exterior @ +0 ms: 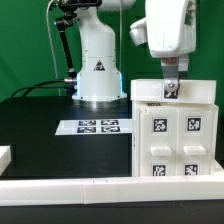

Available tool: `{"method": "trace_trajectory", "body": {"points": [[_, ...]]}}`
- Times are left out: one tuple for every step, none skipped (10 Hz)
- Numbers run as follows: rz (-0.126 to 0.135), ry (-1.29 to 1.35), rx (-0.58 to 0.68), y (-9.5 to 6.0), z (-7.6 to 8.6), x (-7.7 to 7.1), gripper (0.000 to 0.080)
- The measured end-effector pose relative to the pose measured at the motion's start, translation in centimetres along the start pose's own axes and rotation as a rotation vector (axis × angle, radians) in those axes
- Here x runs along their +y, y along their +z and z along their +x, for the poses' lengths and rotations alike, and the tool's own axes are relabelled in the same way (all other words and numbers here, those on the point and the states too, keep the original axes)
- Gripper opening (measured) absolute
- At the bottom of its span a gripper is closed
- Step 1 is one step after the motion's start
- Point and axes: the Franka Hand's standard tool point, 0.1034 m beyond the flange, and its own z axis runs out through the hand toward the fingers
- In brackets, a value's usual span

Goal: Assemble cabinet

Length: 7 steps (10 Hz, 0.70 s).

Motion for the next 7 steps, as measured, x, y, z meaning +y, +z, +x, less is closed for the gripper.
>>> {"method": "trace_trajectory", "body": {"points": [[0.002,0.007,-0.001,0.13,-0.09,-0.01,0.0796],[0.003,0.012,-0.002,0.19,-0.1,-0.02,0.0706],[0.003,0.014,-0.002,0.21,-0.14,-0.01,0.0573],[0.003,0.014,-0.002,0.21,-0.15,0.01,0.0573],[0.003,0.014,-0.002,0.21,-0.16,0.01,0.0556],[0.003,0.016,-0.002,0.21,-0.17,0.02,0.0556],[0.003,0.056,-0.002,0.21,-0.17,0.02,0.0556]]}}
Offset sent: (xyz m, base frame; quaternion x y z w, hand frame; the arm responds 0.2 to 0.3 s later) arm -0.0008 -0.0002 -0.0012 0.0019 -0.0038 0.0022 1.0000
